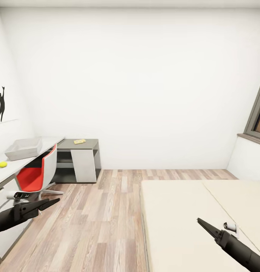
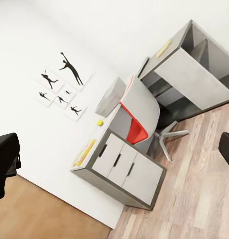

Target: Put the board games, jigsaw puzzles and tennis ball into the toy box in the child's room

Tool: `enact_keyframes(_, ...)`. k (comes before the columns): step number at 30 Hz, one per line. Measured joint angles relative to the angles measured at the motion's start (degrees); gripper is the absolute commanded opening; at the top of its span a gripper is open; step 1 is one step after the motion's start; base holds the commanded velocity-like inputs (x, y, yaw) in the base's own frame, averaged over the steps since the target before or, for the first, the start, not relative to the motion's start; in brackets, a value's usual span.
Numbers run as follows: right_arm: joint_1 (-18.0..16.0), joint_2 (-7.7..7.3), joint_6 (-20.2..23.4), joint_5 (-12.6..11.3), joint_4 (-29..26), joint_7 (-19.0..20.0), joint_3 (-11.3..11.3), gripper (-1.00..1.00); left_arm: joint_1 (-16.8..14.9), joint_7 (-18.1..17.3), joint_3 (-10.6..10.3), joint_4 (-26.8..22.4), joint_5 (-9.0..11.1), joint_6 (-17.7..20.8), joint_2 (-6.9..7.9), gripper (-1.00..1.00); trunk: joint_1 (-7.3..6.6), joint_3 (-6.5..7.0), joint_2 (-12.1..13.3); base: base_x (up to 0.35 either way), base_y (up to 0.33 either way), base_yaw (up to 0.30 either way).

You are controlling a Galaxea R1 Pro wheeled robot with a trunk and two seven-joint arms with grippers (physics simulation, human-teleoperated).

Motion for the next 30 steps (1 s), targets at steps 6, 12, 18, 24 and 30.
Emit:
enact_keyframes(6,0.0,0.00,0.0,0.0,0.0,0.0,0.0,1.00,0.0,0.0,0.0,0.0,0.0,0.0,0.00,1.00,0.00,0.00,0.0,0.000,-0.296,0.000)
enact_keyframes(12,0.0,0.00,0.0,0.0,0.0,0.0,0.0,1.00,0.0,0.0,0.0,0.0,0.0,0.0,0.00,1.00,0.00,0.00,0.0,0.000,-0.296,0.000)
enact_keyframes(18,0.0,0.00,0.0,0.0,0.0,0.0,0.0,1.00,0.0,0.0,0.0,0.0,0.0,0.0,0.00,1.00,0.00,0.00,0.0,0.000,-0.296,0.000)
enact_keyframes(24,0.0,0.00,0.0,0.0,0.0,0.0,0.0,1.00,0.0,0.0,0.0,0.0,0.0,0.0,0.00,1.00,0.00,0.00,0.0,0.000,-0.296,0.000)
enact_keyframes(30,0.0,0.00,0.1,0.0,0.0,0.0,0.0,1.00,0.0,0.0,0.0,0.0,0.0,0.0,0.00,1.00,0.00,0.00,0.0,0.000,-0.296,0.000)
